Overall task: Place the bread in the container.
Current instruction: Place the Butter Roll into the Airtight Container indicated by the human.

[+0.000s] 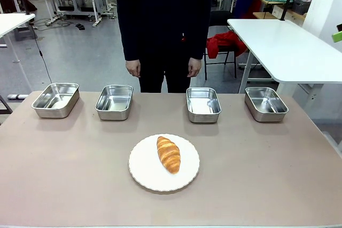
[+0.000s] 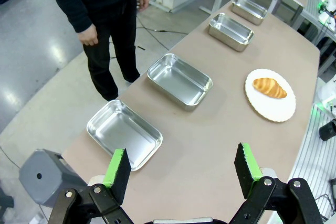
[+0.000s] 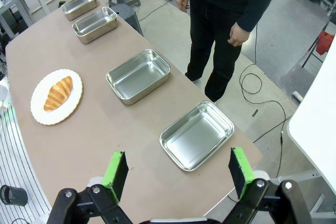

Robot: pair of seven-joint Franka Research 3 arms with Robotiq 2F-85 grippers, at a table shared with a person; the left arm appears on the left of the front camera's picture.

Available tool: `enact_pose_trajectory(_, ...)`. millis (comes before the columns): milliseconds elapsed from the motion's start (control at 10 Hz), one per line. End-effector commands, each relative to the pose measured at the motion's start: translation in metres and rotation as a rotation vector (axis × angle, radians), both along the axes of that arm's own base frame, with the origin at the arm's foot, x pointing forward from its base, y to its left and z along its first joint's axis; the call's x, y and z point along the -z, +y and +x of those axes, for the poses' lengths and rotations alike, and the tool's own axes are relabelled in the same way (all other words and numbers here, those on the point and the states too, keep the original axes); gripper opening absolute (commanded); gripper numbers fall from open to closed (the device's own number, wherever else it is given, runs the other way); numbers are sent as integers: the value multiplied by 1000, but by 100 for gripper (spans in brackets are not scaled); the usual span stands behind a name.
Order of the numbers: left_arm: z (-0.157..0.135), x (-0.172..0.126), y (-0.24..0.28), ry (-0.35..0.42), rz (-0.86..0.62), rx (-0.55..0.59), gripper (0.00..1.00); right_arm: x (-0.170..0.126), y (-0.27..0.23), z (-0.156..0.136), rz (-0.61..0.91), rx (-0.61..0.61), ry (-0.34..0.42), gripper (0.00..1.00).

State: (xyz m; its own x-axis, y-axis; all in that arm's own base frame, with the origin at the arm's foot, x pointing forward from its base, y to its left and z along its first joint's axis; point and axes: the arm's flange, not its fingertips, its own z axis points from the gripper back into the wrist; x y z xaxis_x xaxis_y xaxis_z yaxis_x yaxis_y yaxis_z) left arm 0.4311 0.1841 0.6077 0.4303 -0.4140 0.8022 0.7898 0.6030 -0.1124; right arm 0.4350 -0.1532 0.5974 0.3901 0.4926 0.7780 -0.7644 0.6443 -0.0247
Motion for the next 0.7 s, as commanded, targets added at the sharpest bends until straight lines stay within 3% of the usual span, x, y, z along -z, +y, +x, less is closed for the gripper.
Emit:
enact_pose_trajectory(0,-2,0,0,-10,0,13,100,0,0,1,8,-3,-8,100)
enact_pose_trajectory(600,-2,0,0,-10,0,13,100,0,0,1,8,-3,-8,100)
